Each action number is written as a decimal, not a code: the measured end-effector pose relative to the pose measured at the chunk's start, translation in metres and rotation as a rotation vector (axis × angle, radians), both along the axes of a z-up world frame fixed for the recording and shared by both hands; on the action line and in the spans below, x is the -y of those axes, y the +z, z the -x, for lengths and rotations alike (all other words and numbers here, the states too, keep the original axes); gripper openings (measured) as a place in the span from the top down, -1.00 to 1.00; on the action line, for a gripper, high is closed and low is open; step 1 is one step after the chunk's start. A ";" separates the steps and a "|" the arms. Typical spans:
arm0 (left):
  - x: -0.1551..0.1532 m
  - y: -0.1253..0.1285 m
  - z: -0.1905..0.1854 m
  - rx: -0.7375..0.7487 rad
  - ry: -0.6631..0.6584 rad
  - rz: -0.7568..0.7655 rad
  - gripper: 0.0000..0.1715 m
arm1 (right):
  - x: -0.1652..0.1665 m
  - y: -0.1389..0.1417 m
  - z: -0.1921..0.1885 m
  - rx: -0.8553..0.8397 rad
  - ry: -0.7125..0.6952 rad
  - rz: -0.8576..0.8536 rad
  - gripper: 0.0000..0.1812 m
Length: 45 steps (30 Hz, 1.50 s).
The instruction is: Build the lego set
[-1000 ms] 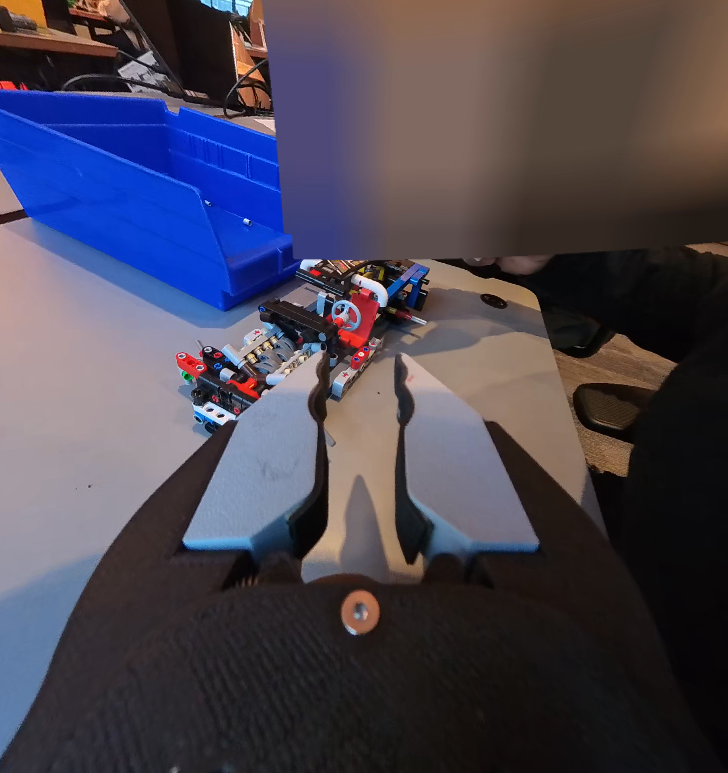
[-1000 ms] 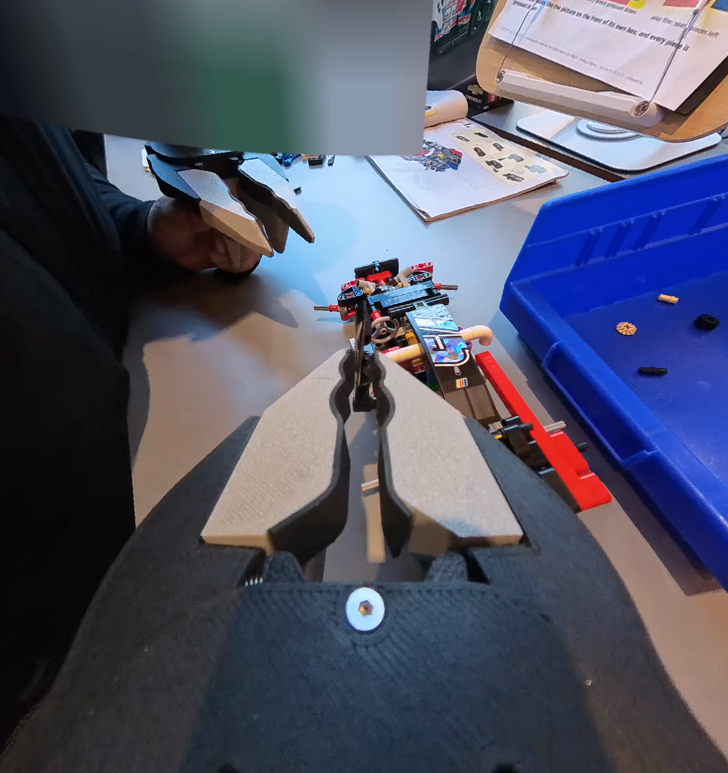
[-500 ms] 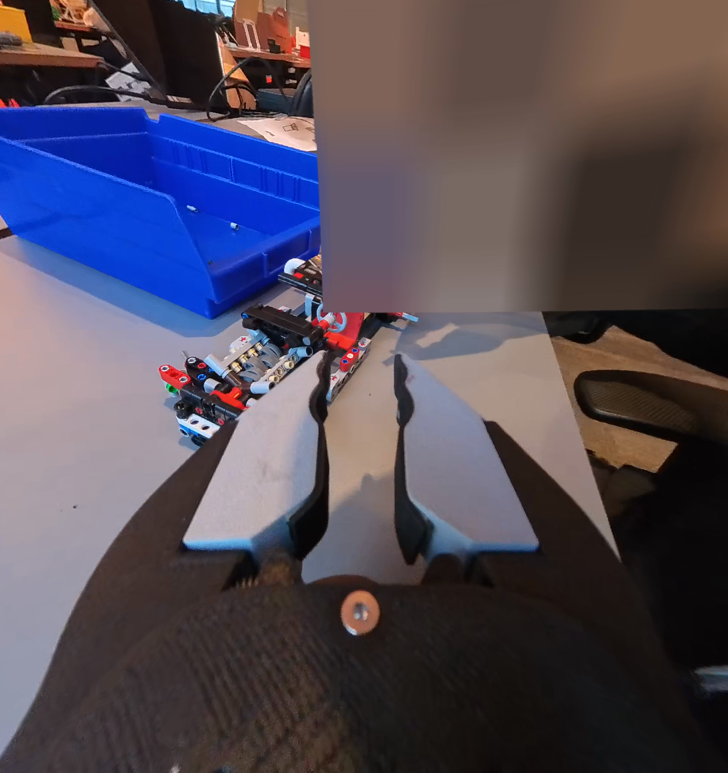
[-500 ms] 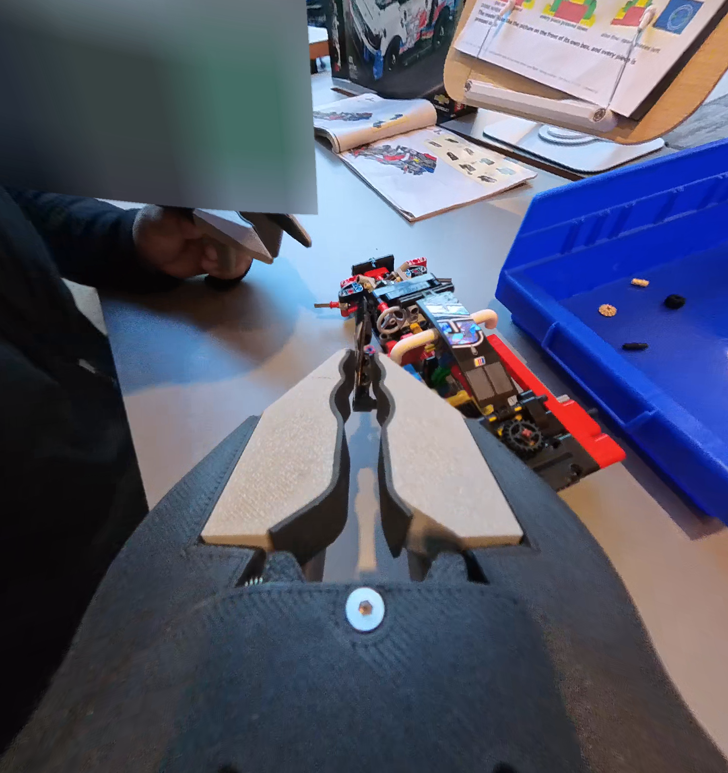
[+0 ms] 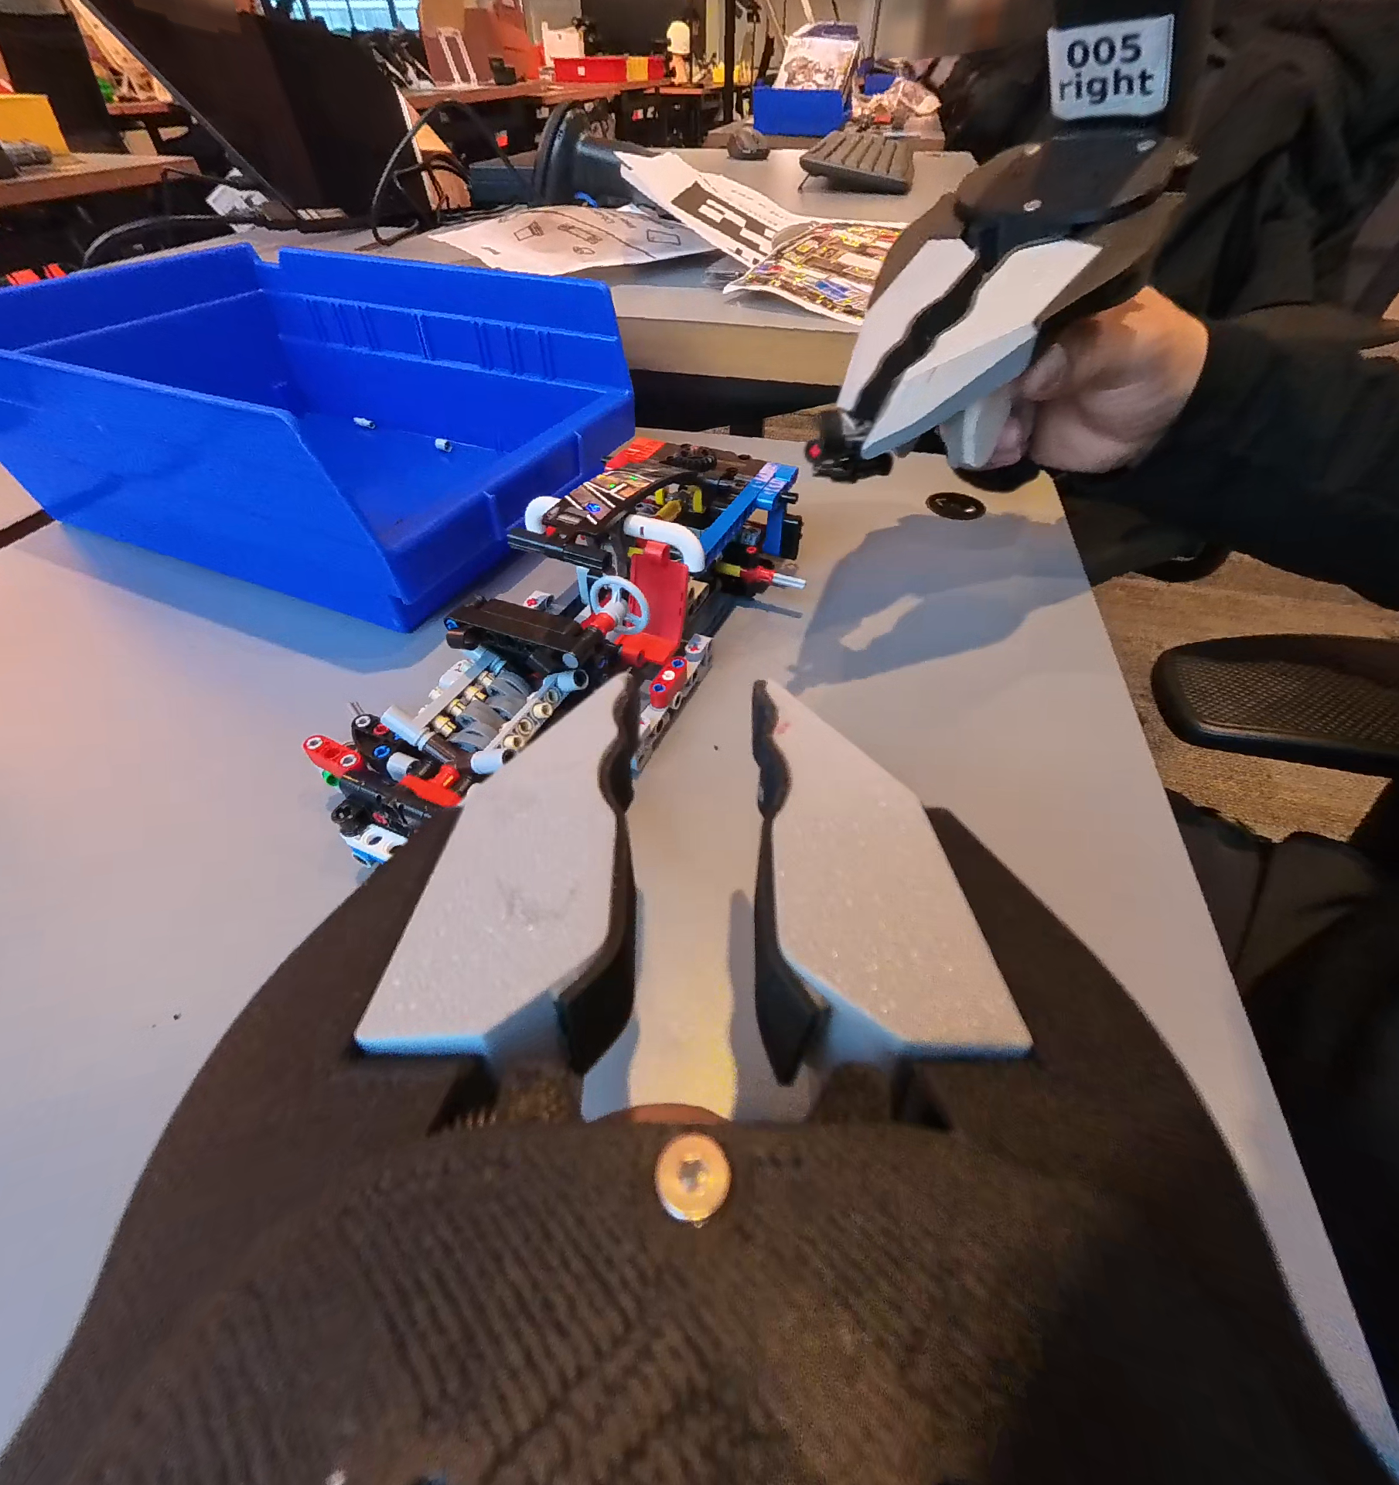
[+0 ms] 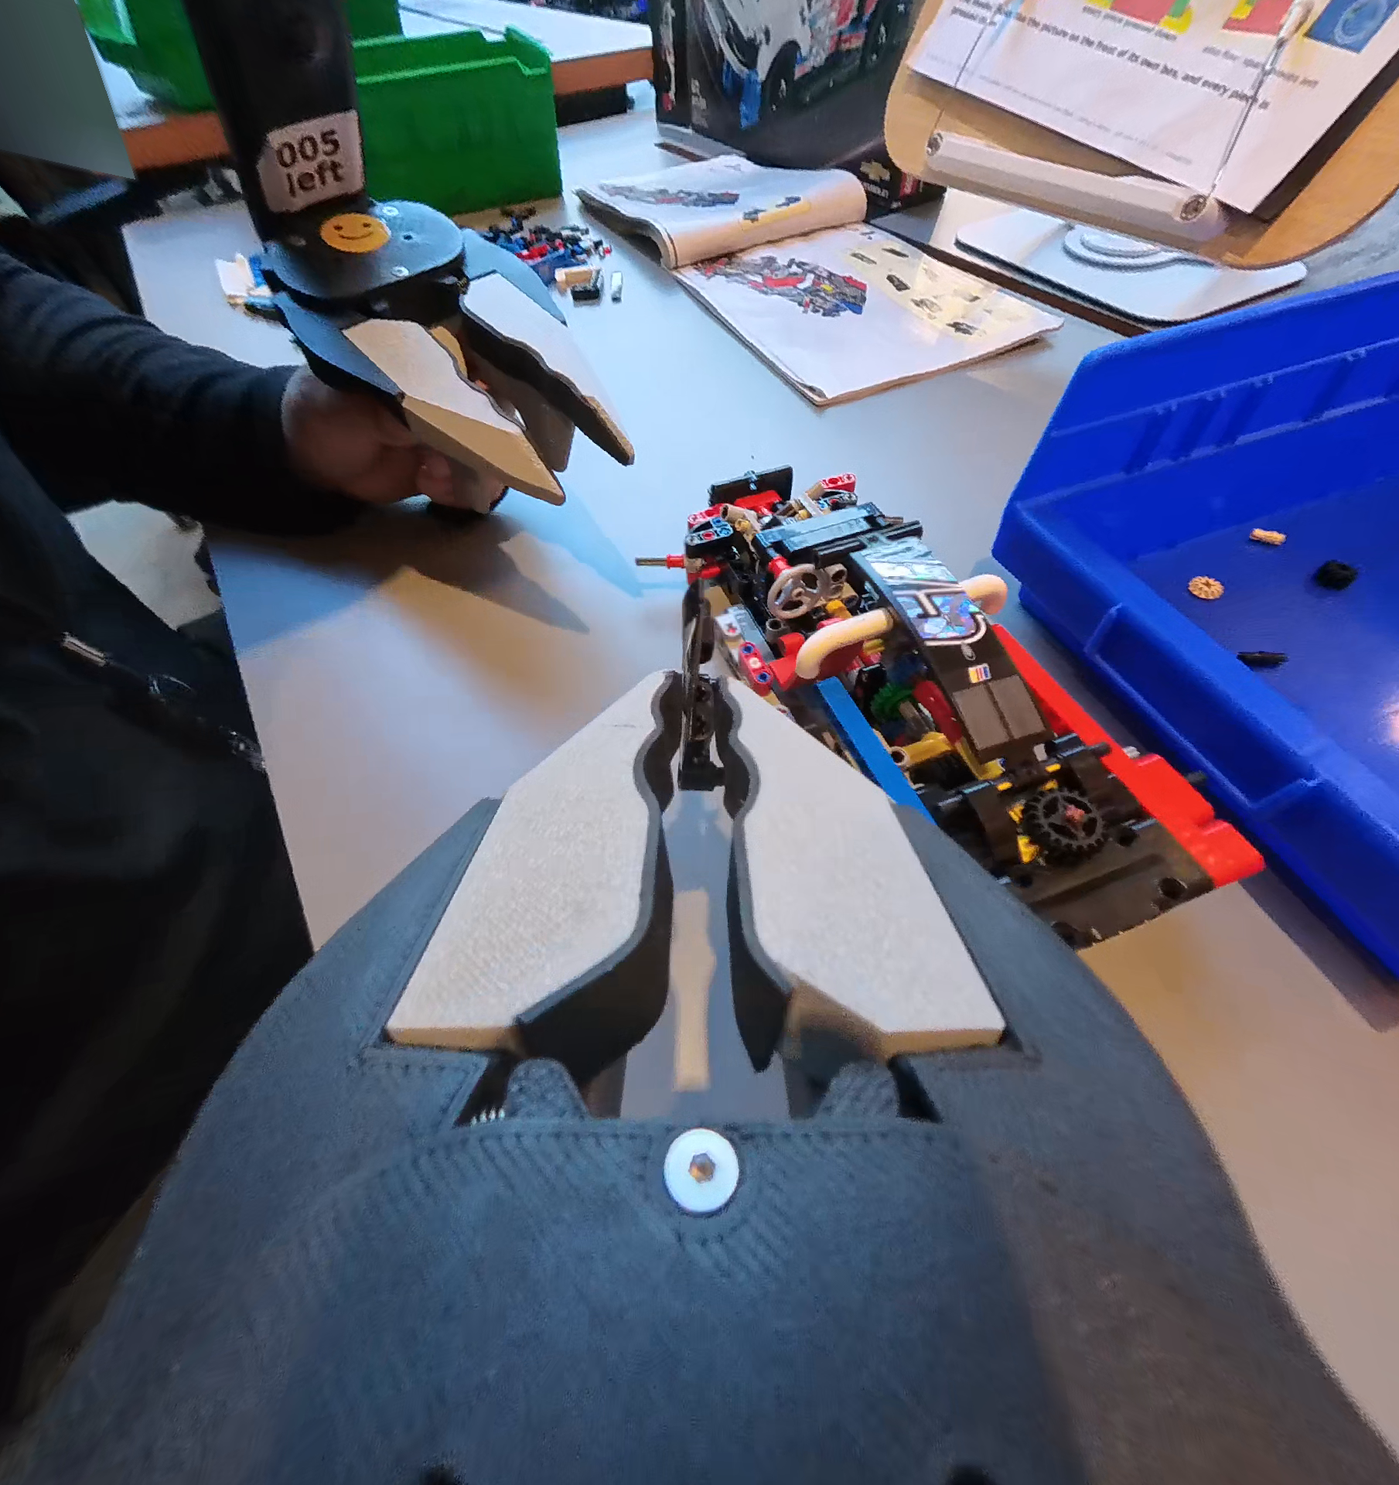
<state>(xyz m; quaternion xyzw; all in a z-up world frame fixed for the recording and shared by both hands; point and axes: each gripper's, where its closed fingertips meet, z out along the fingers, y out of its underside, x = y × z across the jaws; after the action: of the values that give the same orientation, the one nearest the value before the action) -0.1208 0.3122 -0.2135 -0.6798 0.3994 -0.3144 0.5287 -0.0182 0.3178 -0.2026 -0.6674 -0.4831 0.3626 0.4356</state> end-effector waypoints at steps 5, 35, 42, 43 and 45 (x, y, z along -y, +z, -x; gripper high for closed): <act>0.002 -0.003 -0.001 -0.026 -0.011 0.003 0.72 | 0.007 0.018 0.006 -0.091 0.049 0.024 0.95; -0.002 -0.006 0.003 -0.011 -0.007 0.056 0.75 | -0.026 0.024 -0.005 -0.160 0.009 0.057 0.95; 0.000 -0.005 0.002 -0.020 -0.006 0.042 0.76 | -0.029 0.032 -0.011 -0.191 -0.026 0.062 0.95; 0.000 -0.006 0.002 -0.027 -0.006 0.038 0.76 | -0.028 0.034 -0.011 -0.199 -0.024 0.065 0.95; 0.001 -0.006 0.002 -0.037 -0.006 0.030 0.76 | -0.027 0.036 -0.012 -0.201 -0.027 0.067 0.95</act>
<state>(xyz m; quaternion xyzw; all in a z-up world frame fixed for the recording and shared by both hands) -0.1224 0.3117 -0.2196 -0.6920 0.4067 -0.3092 0.5101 -0.0063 0.3449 -0.1669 -0.6485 -0.4156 0.4376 0.4639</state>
